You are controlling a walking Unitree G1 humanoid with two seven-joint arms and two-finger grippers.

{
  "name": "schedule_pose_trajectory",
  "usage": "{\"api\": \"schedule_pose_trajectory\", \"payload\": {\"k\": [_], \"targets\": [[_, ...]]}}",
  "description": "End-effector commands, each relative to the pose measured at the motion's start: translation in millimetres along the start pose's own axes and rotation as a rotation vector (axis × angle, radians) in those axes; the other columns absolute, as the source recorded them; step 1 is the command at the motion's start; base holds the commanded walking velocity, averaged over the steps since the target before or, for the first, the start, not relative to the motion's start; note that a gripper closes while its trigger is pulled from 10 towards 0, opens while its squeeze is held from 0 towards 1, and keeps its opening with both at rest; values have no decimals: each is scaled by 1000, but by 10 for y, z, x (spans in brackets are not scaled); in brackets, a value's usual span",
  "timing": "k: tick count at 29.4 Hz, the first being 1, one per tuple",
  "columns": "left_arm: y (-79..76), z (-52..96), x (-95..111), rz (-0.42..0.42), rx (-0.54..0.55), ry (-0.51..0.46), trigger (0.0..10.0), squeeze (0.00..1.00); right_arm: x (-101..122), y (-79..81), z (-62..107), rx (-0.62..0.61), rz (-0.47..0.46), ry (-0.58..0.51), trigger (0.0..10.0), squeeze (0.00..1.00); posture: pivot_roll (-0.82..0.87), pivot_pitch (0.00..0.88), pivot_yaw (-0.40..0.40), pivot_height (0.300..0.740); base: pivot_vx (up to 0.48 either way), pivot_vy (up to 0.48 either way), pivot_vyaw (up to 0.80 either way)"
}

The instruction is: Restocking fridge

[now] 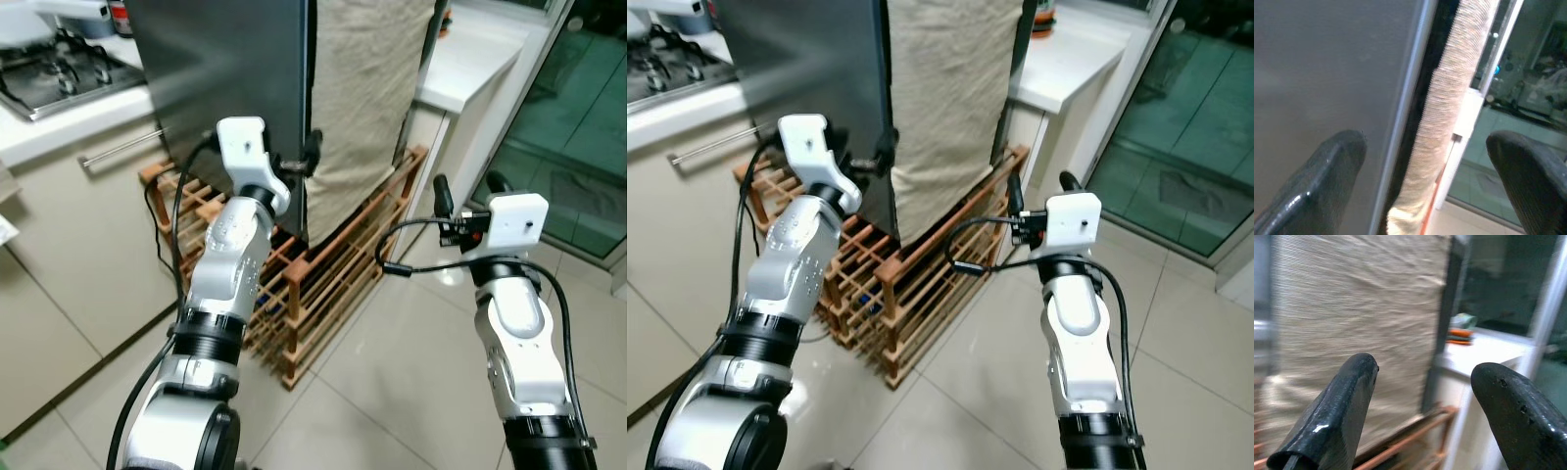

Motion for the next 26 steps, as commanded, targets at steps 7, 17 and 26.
{"api": "schedule_pose_trajectory", "payload": {"k": [7, 17, 26], "targets": [[-73, -228, -42, -46, 11, 40, 10000, 0, -30, 134, 141, 122, -32, 44, 10000, 0, -139, 22, 5, 740, 0, 0, 0], [-96, -400, 126, -3, 20, 14, 10000, 0, -102, 314, 303, 168, -79, 98, 10000, 0, -155, 40, 27, 740, 0, 0, 0], [-181, -438, 70, 6, -21, 33, 10000, 0, -105, 328, 334, 157, -84, 114, 10000, 0, -170, 48, 42, 740, 0, 0, 0]]}}
Point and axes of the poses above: a point about 5 cm out from each wrist's last joint towards the gripper, its own z axis pointing back from the gripper into the wrist, its own x axis along the axis of the wrist's last joint, y = z × x, the point moved 5 cm from there along -z, pointing out of the wrist towards the gripper, and after that the axes turned 2 degrees about z, right-handed, at the moved point
